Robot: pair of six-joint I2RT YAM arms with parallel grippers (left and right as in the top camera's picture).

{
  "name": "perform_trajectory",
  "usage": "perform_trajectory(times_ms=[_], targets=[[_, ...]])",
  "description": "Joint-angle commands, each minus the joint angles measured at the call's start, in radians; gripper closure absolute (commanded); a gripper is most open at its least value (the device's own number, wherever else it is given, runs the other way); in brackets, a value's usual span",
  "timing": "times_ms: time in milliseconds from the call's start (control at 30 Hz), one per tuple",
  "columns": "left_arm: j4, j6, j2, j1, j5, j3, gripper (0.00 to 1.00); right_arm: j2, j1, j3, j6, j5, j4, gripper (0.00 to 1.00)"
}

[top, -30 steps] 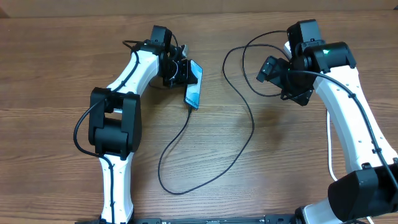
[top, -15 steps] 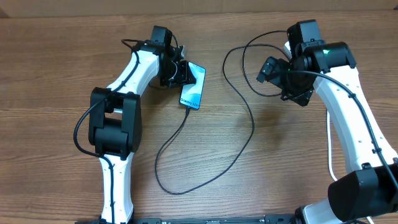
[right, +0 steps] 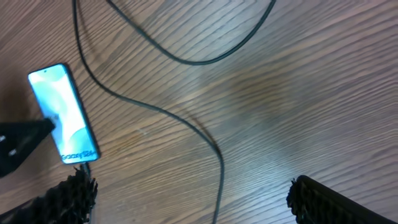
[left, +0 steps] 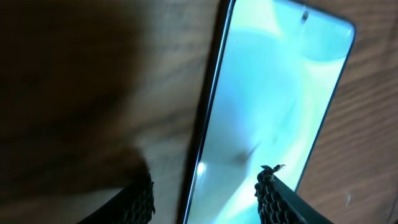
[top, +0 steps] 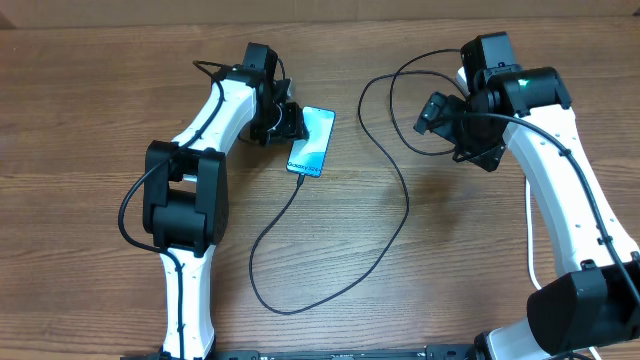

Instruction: Plug charger to phone and switch on socket

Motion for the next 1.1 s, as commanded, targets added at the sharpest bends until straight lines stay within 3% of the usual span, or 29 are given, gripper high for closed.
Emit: perform_trajectory(times_ms=[0,167,233,333,367,533,733,1067], targets=[[-0.067,0.030,-0.030,0.028,-0.029,0.124,0.50,0.008,-0.053,0.009,-0.121,-0.051,0.001,0.00],[-0.175,0.042,-0.151,0.073,-0.043,0.324,0.50,0.021,-0.261,0.079,-0.195,-0.142,-0.048,0.00],[-0.182,0.049,-0.206,0.084,-0.065,0.360,0.43,0.033,-0.324,0.127,-0.238,-0.169,-0.072,0.00],[-0.169,0.048,-0.298,0.090,-0.157,0.377,0.25,0.069,-0.397,0.212,-0.264,-0.161,-0.087,0.00],[-0.162,0.049,-0.322,0.091,-0.187,0.377,0.00,0.084,-0.416,0.234,-0.264,-0.154,-0.076,0.00],[-0.155,0.049,-0.389,0.091,-0.355,0.377,0.00,0.113,-0.476,0.243,-0.262,-0.107,0.163,0.00],[-0.185,0.048,-0.381,0.090,-0.349,0.375,0.00,0.166,-0.478,0.242,-0.262,0.109,0.319,0.00],[-0.185,0.048,-0.380,0.090,-0.349,0.372,0.00,0.373,-0.483,0.242,-0.338,0.114,0.450,0.00]])
